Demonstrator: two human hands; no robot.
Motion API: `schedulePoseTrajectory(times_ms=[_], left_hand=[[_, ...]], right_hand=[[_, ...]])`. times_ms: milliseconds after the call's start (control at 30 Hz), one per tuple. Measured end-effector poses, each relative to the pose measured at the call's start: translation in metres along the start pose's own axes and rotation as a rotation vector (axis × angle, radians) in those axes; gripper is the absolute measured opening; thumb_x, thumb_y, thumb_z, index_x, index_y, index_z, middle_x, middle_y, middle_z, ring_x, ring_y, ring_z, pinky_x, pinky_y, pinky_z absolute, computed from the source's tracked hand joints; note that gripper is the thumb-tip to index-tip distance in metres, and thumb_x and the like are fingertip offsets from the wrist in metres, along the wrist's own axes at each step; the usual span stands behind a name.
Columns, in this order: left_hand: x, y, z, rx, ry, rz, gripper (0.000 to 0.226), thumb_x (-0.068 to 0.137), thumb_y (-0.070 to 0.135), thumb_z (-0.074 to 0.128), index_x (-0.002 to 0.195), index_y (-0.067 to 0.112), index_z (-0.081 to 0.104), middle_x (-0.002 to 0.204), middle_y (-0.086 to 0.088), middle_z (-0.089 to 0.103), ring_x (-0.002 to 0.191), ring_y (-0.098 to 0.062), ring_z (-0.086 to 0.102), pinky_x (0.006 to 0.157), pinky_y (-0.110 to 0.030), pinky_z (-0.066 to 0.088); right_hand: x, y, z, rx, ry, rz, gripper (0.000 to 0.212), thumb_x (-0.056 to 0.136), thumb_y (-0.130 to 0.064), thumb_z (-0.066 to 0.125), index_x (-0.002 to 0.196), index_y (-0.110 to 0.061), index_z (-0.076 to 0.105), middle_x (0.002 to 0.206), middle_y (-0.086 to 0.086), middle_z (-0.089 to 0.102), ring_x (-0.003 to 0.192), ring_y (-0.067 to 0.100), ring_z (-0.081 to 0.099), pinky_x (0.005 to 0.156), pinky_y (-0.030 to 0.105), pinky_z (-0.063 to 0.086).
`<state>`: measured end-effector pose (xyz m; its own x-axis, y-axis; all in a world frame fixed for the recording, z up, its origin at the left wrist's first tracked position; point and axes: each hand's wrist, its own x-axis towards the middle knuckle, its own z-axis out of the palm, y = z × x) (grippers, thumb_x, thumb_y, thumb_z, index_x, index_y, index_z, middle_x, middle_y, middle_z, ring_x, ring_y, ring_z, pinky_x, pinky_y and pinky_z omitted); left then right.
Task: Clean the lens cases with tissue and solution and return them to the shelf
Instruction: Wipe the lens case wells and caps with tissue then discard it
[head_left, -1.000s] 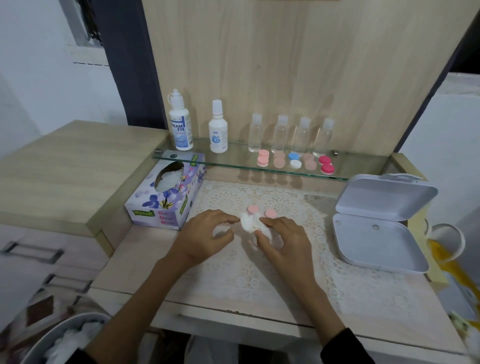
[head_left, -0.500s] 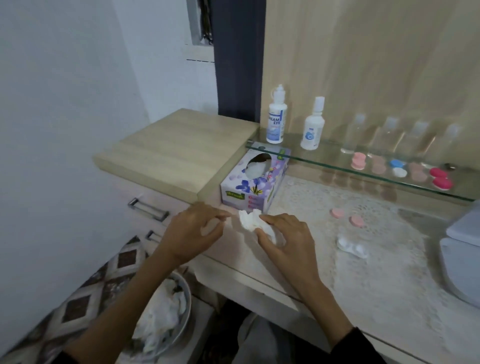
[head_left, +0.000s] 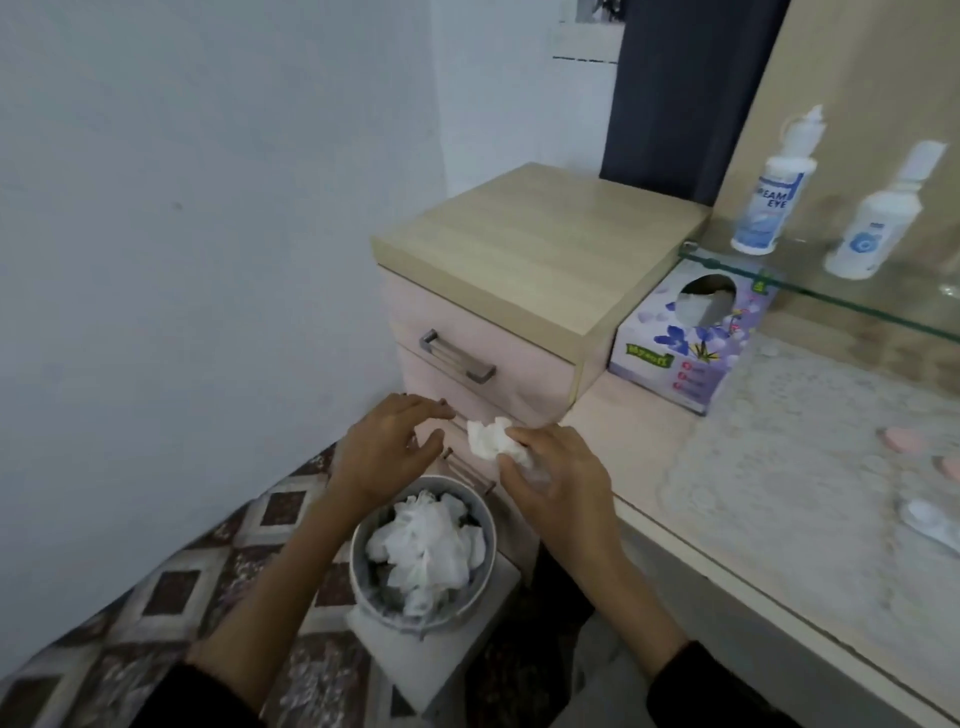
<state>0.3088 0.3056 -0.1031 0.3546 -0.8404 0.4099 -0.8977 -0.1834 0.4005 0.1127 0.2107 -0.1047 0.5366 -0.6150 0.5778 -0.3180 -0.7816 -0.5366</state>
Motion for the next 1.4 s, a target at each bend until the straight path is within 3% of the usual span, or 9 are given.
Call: schedulePoseTrajectory(times_ms=[67,300,567,700,833,1033,1167,1300,1400], left_hand=[[-0.005,-0.015,0.002,-0.013,0.002,-0.046,0.037,0.084,0.041,0.043,0.105,0.026,0.069,0.104,0.008,0.068,0.092,-0.011,0.057,0.069,-0.03,0.051],[-0.02,-0.056,0.013,0.013,0.013,-0.137,0.029,0.084,0.026,0.053,0.105,0.02,0.071,0.097,0.004,0.069,0.09,-0.016,0.058,0.069,-0.022,0.038],[-0.033,-0.089,0.031,0.05,0.006,-0.168,0.025,0.085,0.021,0.052,0.101,0.015,0.071,0.103,-0.002,0.069,0.093,-0.022,0.059,0.077,-0.027,0.044],[-0.028,-0.101,0.032,0.068,-0.026,-0.201,0.027,0.085,0.022,0.049,0.101,0.017,0.07,0.101,-0.001,0.069,0.092,-0.026,0.06,0.076,-0.037,0.05],[-0.027,-0.107,0.033,0.081,-0.043,-0.214,0.028,0.086,0.022,0.049,0.103,0.017,0.07,0.103,-0.003,0.069,0.093,-0.027,0.06,0.077,-0.038,0.05],[-0.034,-0.109,0.039,0.084,-0.059,-0.218,0.026,0.085,0.023,0.051,0.102,0.017,0.07,0.105,-0.003,0.069,0.098,-0.027,0.06,0.083,-0.04,0.05],[-0.031,-0.101,0.034,0.088,-0.042,-0.159,0.027,0.086,0.025,0.05,0.103,0.017,0.069,0.104,-0.002,0.068,0.096,-0.025,0.06,0.081,-0.04,0.05],[-0.018,-0.085,0.023,0.067,-0.01,-0.064,0.031,0.088,0.027,0.046,0.105,0.016,0.07,0.098,-0.001,0.068,0.091,-0.025,0.06,0.077,-0.039,0.049],[-0.004,-0.066,0.014,0.05,0.006,-0.009,0.027,0.088,0.022,0.051,0.109,0.018,0.068,0.099,0.0,0.068,0.093,-0.023,0.059,0.077,-0.036,0.047]], right_hand=[[0.0,-0.004,0.011,-0.04,-0.003,-0.016,0.035,0.084,-0.042,0.053,0.103,-0.018,0.07,0.094,-0.001,0.068,0.086,0.013,0.058,0.066,0.023,0.048],[0.005,-0.013,0.037,-0.039,-0.04,-0.082,0.036,0.086,-0.036,0.052,0.107,-0.014,0.07,0.092,0.002,0.068,0.083,0.016,0.059,0.061,0.025,0.048],[-0.01,-0.012,0.092,0.033,-0.316,0.018,0.029,0.089,-0.025,0.06,0.114,-0.01,0.066,0.104,0.008,0.068,0.098,0.026,0.06,0.077,0.039,0.052],[-0.018,-0.007,0.115,-0.016,-0.44,0.066,0.032,0.094,-0.03,0.058,0.122,-0.013,0.062,0.117,0.008,0.065,0.11,0.025,0.056,0.088,0.037,0.047],[-0.021,-0.002,0.126,-0.053,-0.612,0.082,0.039,0.097,-0.038,0.051,0.132,-0.021,0.054,0.127,0.001,0.06,0.116,0.019,0.052,0.093,0.031,0.041],[-0.022,0.009,0.121,-0.049,-0.589,0.119,0.033,0.096,-0.034,0.053,0.128,-0.027,0.058,0.124,-0.004,0.061,0.113,0.017,0.054,0.086,0.032,0.048],[-0.011,0.009,0.106,0.022,-0.504,0.118,0.034,0.095,-0.03,0.056,0.127,-0.019,0.062,0.125,-0.001,0.063,0.116,0.019,0.054,0.091,0.033,0.047],[0.005,-0.007,0.084,0.079,-0.431,0.075,0.041,0.092,-0.042,0.045,0.118,-0.017,0.065,0.116,-0.001,0.065,0.108,0.018,0.057,0.088,0.037,0.052],[0.017,-0.017,0.061,0.135,-0.345,0.05,0.031,0.093,-0.032,0.055,0.116,-0.015,0.066,0.117,0.0,0.065,0.107,0.015,0.057,0.09,0.028,0.049]])
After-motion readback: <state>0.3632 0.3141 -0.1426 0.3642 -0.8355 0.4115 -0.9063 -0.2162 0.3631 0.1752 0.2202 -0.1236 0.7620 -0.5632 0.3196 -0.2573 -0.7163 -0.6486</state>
